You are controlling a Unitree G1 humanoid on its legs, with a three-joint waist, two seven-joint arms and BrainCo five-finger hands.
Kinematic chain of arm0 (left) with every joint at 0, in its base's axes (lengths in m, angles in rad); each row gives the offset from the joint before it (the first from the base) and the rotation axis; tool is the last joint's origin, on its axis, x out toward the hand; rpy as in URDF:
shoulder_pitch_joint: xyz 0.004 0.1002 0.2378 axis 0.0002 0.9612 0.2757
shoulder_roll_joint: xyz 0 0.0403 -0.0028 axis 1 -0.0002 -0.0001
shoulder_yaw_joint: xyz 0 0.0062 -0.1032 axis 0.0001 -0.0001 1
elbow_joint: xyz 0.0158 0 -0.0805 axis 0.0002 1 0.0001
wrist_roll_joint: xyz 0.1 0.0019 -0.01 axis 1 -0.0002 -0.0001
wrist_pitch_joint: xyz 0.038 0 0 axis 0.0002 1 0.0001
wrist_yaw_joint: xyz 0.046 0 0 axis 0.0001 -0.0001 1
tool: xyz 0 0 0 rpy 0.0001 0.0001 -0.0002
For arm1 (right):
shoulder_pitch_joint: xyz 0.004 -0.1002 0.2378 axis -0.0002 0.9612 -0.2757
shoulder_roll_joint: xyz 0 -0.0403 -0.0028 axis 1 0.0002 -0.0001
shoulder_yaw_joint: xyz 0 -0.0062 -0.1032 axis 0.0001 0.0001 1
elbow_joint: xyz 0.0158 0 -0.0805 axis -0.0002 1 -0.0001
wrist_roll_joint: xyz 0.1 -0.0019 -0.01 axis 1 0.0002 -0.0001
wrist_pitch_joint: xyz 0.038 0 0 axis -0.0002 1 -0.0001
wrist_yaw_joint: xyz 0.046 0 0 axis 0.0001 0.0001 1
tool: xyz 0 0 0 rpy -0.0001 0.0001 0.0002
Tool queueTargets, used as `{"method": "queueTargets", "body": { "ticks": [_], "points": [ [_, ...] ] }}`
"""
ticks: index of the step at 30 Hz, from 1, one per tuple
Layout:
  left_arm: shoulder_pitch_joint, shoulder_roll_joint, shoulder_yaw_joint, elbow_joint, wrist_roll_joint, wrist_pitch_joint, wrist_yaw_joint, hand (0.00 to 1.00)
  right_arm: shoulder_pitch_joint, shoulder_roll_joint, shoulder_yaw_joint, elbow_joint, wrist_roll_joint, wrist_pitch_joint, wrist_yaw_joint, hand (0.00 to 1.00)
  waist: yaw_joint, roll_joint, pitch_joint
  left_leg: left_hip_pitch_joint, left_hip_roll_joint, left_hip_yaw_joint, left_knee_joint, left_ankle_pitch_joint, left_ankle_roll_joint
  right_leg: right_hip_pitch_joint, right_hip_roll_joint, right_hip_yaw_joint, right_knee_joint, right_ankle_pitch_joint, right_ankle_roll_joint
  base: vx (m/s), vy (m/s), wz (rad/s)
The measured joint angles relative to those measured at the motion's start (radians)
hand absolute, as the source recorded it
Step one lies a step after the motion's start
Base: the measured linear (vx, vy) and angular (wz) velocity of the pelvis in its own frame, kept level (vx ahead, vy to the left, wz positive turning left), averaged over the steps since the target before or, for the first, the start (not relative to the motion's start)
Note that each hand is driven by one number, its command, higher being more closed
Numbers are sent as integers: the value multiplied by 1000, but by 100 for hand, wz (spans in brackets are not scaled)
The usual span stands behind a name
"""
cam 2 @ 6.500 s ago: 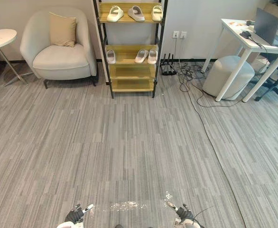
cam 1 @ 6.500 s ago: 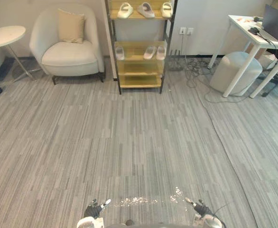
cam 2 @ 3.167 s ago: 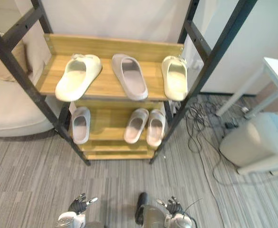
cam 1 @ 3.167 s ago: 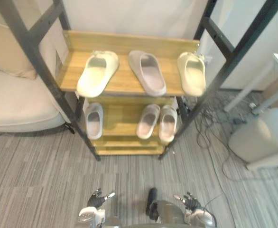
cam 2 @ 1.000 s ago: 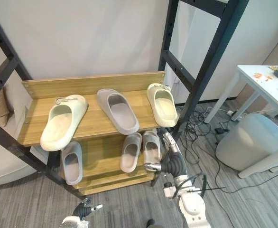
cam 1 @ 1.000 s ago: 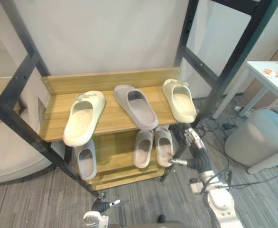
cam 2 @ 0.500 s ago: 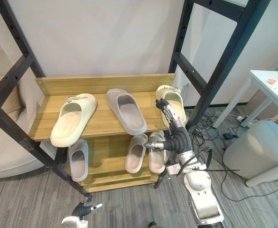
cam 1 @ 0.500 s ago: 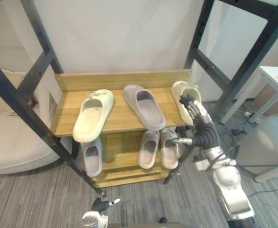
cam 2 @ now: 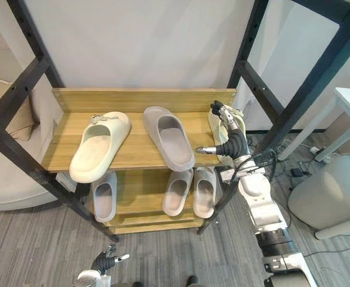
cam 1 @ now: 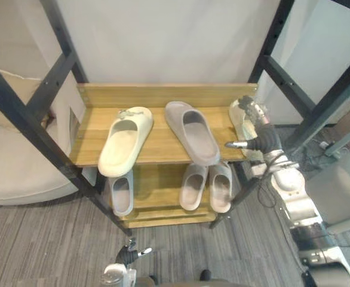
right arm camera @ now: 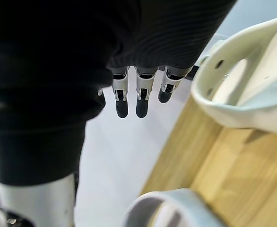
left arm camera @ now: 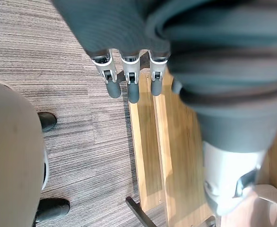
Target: Organize the slippers on the shoe rack
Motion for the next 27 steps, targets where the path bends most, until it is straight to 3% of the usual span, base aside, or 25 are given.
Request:
{"method": "queueTargets", "body": {
  "ticks": [7, 14, 27],
  "points": [
    [2, 1, 0, -12, 0, 1, 0, 0, -105, -4, 19, 144, 0, 6, -1, 0, 10, -4, 2, -7, -1, -7, 0, 2, 3, 1, 0, -14, -10, 7, -2, 3, -11, 3],
    [0, 3, 1, -26, -1, -1, 0, 0, -209, -33, 120, 267, -6, 23, 6, 0, 25, -22, 8, -7, -8, -16, -29, 23, 11, -6, -2, -25, -11, 13, -7, -19, -14, 4],
    [0, 14, 3, -57, -3, -3, 0, 0, -339, -32, 203, 378, -46, 38, 27, 0, 44, -52, 28, -22, -10, -24, -41, 36, 13, -16, -2, -44, -17, 27, -9, -3, -8, 2]
  ]
}}
